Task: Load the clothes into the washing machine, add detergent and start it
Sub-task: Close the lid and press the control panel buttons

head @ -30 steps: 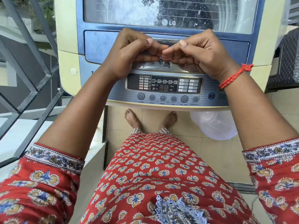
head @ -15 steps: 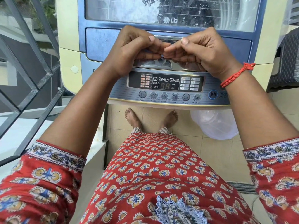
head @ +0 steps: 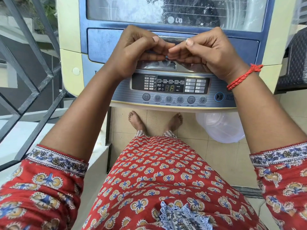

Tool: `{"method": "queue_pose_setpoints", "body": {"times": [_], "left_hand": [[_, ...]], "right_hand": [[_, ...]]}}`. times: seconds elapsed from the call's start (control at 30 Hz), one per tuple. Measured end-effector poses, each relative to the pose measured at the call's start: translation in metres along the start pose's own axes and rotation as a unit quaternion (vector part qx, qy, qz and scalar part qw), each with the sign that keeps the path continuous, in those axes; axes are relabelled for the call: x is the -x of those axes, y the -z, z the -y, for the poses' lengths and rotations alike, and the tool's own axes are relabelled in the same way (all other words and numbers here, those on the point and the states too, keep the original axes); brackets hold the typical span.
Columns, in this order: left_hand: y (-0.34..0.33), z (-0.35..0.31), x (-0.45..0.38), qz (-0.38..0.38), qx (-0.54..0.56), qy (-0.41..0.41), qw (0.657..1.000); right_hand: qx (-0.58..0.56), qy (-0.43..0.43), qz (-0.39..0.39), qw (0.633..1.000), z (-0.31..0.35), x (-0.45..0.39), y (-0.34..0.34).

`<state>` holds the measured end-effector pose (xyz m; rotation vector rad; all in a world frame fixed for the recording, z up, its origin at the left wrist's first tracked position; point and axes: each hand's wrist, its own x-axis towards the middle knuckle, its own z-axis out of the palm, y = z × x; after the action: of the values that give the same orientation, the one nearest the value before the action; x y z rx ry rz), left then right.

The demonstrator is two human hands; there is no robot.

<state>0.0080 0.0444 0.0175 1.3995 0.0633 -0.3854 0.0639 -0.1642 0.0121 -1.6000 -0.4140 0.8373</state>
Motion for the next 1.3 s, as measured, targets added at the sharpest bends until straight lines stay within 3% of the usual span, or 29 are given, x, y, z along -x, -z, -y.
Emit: {"method": "queue_pose_setpoints", "body": {"times": [0.6,1.3], "left_hand": [[0.0017,0.0011,-0.0018,-0.006,0.0,0.006,1.0],[0.0018,0.003,-0.0022,-0.009,-0.013,0.001,1.0]], "right_hand": [[-0.074,-0.043,0.011,0.996,0.0009,-0.0025,0.0011],[-0.084,-0.06,0.005,0.995,0.0044,0.0006,0.0]]}}
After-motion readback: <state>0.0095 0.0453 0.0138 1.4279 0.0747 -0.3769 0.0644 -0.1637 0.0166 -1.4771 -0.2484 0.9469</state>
